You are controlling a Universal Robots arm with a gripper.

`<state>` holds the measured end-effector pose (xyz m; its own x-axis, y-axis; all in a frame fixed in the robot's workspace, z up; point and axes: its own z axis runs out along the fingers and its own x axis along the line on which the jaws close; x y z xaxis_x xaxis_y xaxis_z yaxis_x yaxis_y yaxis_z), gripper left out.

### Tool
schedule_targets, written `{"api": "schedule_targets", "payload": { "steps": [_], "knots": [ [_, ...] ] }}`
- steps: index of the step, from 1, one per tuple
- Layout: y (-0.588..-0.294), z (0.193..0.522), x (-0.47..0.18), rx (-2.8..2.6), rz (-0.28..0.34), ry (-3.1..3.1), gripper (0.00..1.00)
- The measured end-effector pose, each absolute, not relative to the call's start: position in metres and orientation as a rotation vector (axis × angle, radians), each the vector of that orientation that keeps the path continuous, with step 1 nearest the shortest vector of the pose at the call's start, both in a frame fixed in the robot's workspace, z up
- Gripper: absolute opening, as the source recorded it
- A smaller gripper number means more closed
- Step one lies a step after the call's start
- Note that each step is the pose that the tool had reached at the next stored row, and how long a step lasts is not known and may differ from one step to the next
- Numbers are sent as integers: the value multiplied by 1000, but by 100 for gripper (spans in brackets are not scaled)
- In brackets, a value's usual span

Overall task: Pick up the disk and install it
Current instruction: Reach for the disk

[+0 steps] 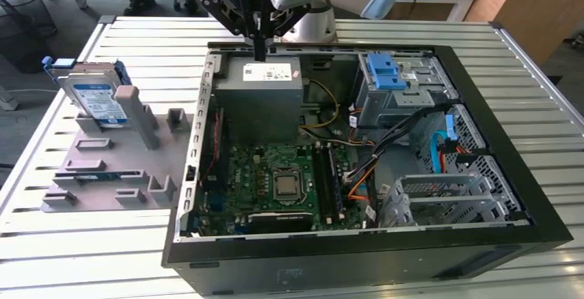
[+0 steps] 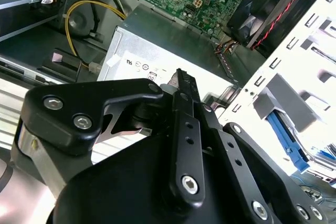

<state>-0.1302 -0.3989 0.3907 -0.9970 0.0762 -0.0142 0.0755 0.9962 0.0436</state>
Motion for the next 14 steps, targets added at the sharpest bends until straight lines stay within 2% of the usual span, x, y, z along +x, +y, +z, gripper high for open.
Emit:
{"api": "schedule_targets", "payload": {
  "steps": [14],
  "knots": [
    [-399,390,-135,119,67,3123,11]
  ]
}}
